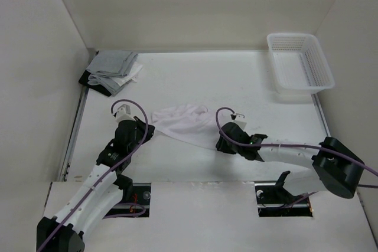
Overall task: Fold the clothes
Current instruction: Flatten the tank top out
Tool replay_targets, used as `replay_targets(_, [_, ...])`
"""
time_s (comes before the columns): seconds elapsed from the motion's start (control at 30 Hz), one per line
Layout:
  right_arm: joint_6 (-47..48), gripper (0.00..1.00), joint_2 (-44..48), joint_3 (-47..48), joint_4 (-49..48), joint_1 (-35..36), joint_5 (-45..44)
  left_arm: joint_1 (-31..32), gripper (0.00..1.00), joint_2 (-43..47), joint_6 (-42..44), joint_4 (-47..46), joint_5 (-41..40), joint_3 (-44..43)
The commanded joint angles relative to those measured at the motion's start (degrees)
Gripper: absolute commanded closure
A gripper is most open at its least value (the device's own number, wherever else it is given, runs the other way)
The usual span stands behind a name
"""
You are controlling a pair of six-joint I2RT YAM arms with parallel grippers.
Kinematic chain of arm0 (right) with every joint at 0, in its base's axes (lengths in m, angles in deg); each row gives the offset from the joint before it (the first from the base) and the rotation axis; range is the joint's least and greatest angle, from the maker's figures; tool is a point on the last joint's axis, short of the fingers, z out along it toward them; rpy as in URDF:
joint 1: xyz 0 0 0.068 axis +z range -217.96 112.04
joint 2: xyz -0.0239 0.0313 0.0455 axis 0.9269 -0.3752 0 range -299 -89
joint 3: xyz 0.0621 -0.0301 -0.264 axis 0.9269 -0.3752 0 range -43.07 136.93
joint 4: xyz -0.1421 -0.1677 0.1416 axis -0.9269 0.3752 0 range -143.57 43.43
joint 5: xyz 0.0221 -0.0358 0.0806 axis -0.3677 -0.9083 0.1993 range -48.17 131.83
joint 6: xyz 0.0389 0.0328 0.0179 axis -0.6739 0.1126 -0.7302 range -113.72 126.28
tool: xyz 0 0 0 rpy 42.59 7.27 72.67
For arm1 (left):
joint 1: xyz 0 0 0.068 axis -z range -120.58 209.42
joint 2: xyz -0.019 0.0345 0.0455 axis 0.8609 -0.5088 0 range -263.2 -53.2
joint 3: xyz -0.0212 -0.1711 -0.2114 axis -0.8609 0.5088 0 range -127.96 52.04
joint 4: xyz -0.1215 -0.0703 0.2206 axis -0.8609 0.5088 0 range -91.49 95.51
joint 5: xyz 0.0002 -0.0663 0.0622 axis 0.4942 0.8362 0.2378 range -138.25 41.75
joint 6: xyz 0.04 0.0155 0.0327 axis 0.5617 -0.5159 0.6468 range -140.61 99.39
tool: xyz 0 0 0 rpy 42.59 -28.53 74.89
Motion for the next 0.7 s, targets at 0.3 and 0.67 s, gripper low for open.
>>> replay_targets(0.3, [-3.75,0.64,-5.35,6.52,7.32,2.09,-5.79,-0.42,0.98,-1.08,-0.03,-5.86,3.77,1.62])
replay_targets(0.67, [-3.58,0.71,-9.13,8.46,9.00,3.76,-4.39,-1.13,0.98,-0.99,0.15,-6.21,3.77,1.44])
